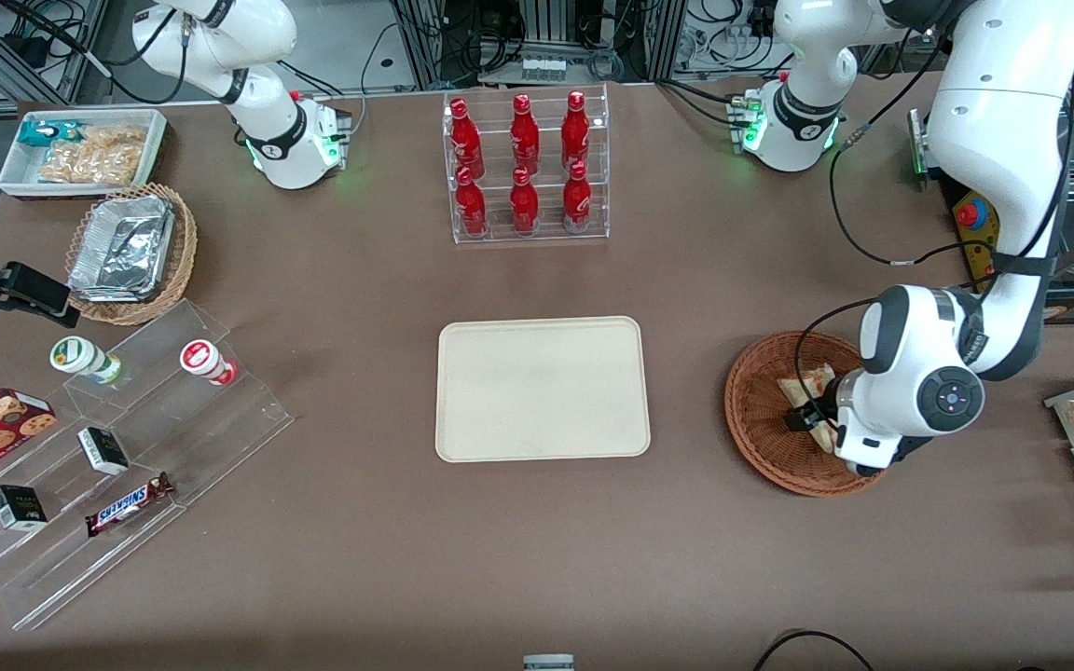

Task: Place sandwich from basket to tray
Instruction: 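Lower the left gripper and close it on the sandwich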

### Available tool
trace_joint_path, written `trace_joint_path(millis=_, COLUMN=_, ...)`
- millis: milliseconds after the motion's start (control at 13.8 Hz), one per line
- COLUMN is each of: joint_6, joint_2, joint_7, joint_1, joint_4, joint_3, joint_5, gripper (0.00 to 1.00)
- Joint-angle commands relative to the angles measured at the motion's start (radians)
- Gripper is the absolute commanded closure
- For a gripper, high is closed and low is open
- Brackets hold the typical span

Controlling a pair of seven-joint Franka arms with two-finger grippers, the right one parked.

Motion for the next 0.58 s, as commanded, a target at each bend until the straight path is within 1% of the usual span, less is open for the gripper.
trace_joint_path(millis=0, joint_6=0.054, joint_2=-0.012, joint_7=-0.012, joint_1=-0.002, joint_4=-0.053, joint_3=0.004, joint_5=-0.003, gripper=0.24)
trace_joint_path(millis=73, joint_6=0.051, joint_2=-0.016, joint_7=-0.010, joint_1=-0.002, joint_4=-0.051, joint_3=0.004, joint_5=-0.001, gripper=0.42)
trace_joint_path(millis=145, joint_6=0.048, joint_2=-0.018, joint_7=-0.003, joint_1=-0.002, joint_4=-0.048, joint_3=0.004, joint_5=0.000, gripper=0.58)
trace_joint_path(millis=290, joint_6=0.038, joint_2=-0.025, joint_7=0.007, joint_1=0.003, joint_4=-0.038, joint_3=0.004, joint_5=0.003, gripper=0.79)
trace_joint_path(millis=363, joint_6=0.019, joint_2=-0.025, joint_7=0.007, joint_1=0.000, joint_4=-0.018, joint_3=0.004, joint_5=0.006, gripper=0.84)
trace_joint_path(millis=508, joint_6=-0.014, joint_2=-0.044, joint_7=0.007, joint_1=-0.002, joint_4=0.011, joint_3=0.001, joint_5=0.007, gripper=0.86)
